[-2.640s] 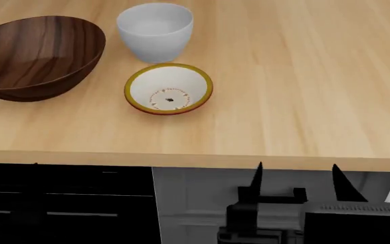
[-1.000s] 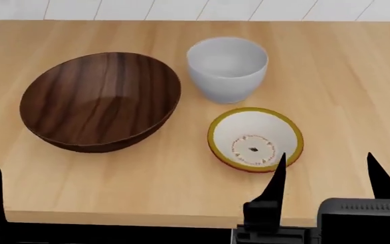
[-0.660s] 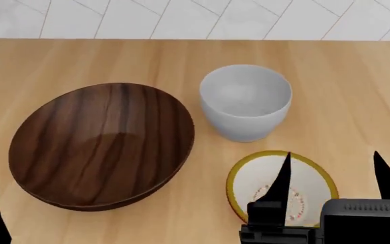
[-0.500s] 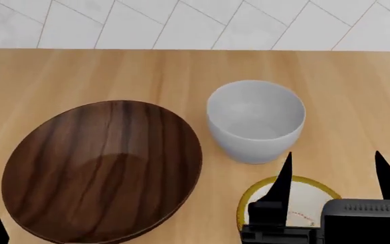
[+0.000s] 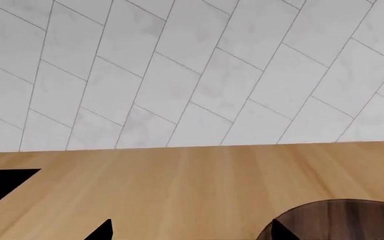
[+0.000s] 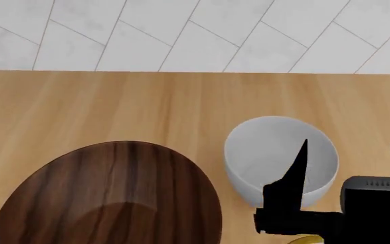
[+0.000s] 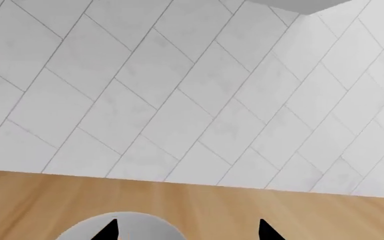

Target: Stack the bowls from largest to smallest.

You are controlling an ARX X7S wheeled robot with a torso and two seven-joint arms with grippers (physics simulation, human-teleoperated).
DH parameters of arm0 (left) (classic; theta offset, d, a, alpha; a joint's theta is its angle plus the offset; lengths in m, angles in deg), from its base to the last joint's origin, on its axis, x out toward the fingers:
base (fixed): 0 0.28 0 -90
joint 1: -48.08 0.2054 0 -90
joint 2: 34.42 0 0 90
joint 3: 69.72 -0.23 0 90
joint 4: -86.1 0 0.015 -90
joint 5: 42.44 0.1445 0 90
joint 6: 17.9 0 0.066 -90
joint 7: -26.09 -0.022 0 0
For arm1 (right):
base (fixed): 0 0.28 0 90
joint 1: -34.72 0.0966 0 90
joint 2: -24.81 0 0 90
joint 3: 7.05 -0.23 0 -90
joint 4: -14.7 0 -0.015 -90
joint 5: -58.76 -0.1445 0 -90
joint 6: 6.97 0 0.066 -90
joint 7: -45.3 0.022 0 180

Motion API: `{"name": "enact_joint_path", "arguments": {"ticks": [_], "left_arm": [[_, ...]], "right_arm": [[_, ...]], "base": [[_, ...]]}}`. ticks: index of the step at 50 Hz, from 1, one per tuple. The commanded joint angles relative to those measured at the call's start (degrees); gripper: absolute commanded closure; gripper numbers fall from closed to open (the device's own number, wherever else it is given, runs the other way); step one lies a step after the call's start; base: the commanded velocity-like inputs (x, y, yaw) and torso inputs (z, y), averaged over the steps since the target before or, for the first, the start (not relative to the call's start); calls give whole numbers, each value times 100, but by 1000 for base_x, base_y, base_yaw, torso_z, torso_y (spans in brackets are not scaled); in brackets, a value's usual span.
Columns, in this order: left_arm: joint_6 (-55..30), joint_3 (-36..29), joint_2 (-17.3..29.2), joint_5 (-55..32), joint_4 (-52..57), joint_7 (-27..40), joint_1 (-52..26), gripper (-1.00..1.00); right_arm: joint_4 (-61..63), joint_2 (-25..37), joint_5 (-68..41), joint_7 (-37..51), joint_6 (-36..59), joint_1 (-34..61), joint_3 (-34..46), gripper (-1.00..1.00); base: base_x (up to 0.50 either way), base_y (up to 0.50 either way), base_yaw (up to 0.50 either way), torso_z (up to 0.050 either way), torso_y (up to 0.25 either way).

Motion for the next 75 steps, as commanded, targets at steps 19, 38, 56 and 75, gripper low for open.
{"name": "enact_joint_path", "arguments": {"ticks": [19, 38, 56, 75], "left_arm": [[-63, 494, 166, -849, 46, 223, -64, -100], [-20, 618, 334, -1172, 46, 444, -104, -100], [150, 559, 348, -858, -4, 255, 26, -100], [224, 517, 389, -806, -6, 300, 80, -100]], "right_arm": [[-5995, 1464, -3677, 994, 1357, 4669, 1654, -100], [-7766, 1120, -3206, -295, 1175, 5425, 2987, -100], [-8156, 1079, -3112, -535, 725, 5069, 3168, -100], [-8696, 990, -2942, -892, 401, 4983, 3391, -100]], "base": [[0, 0, 0, 0, 0], [0, 0, 0, 0, 0], [0, 0, 0, 0, 0], [0, 0, 0, 0, 0]]}}
